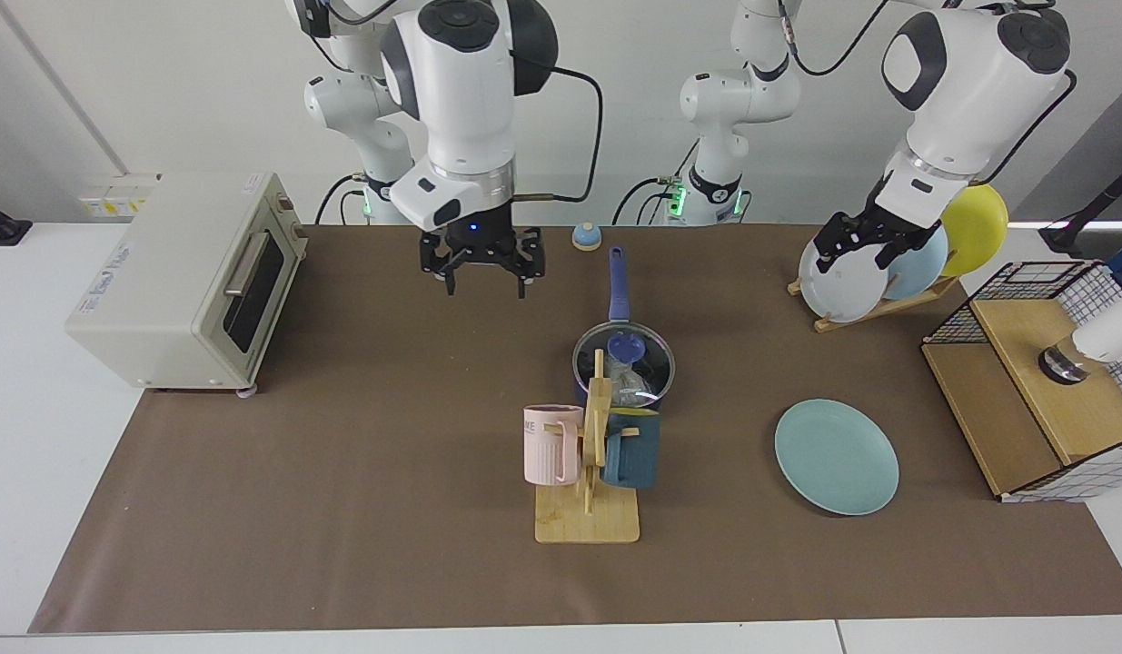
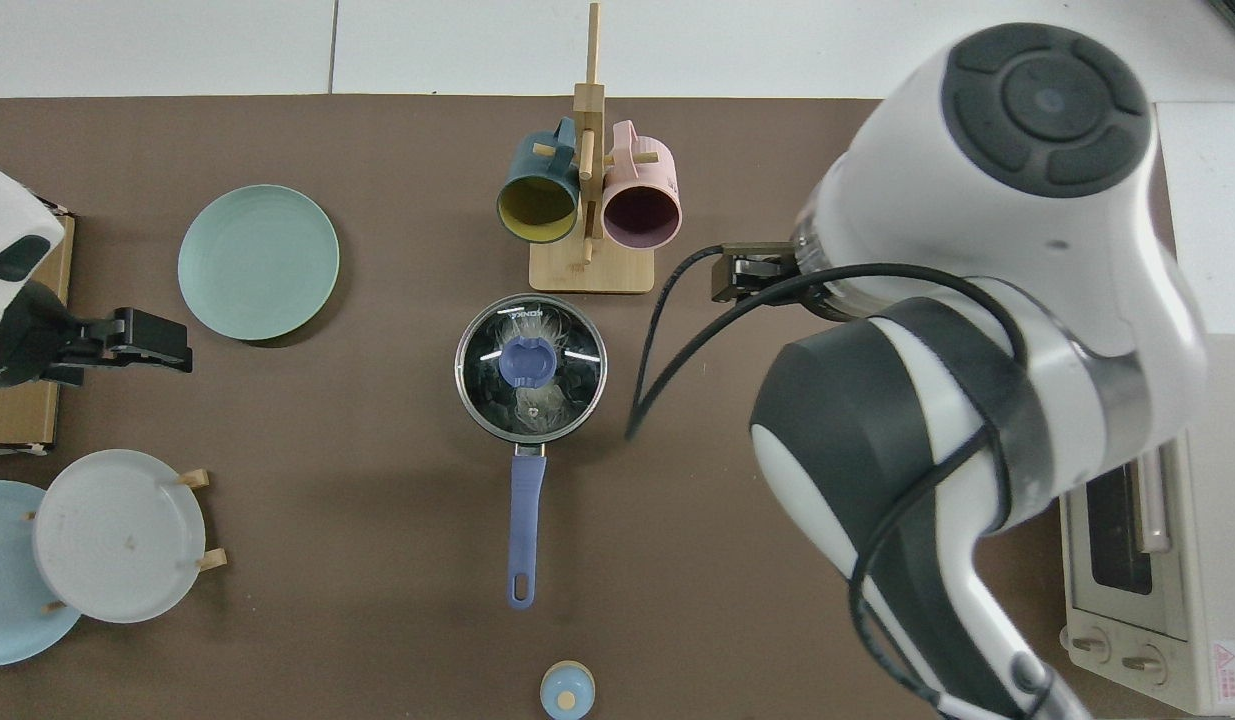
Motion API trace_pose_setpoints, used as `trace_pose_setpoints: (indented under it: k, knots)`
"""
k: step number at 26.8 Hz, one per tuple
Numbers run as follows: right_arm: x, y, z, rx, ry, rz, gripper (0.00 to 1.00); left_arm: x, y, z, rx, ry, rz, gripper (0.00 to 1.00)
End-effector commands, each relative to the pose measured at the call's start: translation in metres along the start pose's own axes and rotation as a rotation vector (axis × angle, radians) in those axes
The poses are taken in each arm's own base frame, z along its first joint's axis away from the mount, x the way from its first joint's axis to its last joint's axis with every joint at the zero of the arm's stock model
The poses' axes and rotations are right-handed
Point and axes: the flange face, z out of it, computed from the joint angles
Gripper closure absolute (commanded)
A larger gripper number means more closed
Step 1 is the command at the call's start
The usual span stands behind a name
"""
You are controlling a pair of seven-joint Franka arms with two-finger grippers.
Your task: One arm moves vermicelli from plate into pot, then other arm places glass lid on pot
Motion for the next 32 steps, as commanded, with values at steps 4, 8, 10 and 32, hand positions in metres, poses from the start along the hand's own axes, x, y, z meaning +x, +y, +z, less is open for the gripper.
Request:
trace_pose_setpoints:
  k: [4, 8, 10, 32]
  knots:
    - [-0.032, 0.12, 0.001, 0.02, -0.027, -0.028, 0.01, -0.005, -0.002, -0.004, 0.0, 0.009, 0.006, 0.0]
    - [-0.037, 0.165, 0.007, 0.019, -0.038, -0.025, 0.01, -0.005, -0.002, -0.004, 0.0, 0.009, 0.006, 0.0]
    - [-0.034, 0.178, 0.008, 0.019, -0.041, -0.022, 0.01, -0.005, -0.002, -0.003, 0.0, 0.008, 0.006, 0.0]
    - [-0.018, 0.206, 0.019, 0.002, -0.025, 0.026, 0.01, -0.005, -0.002, -0.003, 0.0, 0.008, 0.006, 0.0]
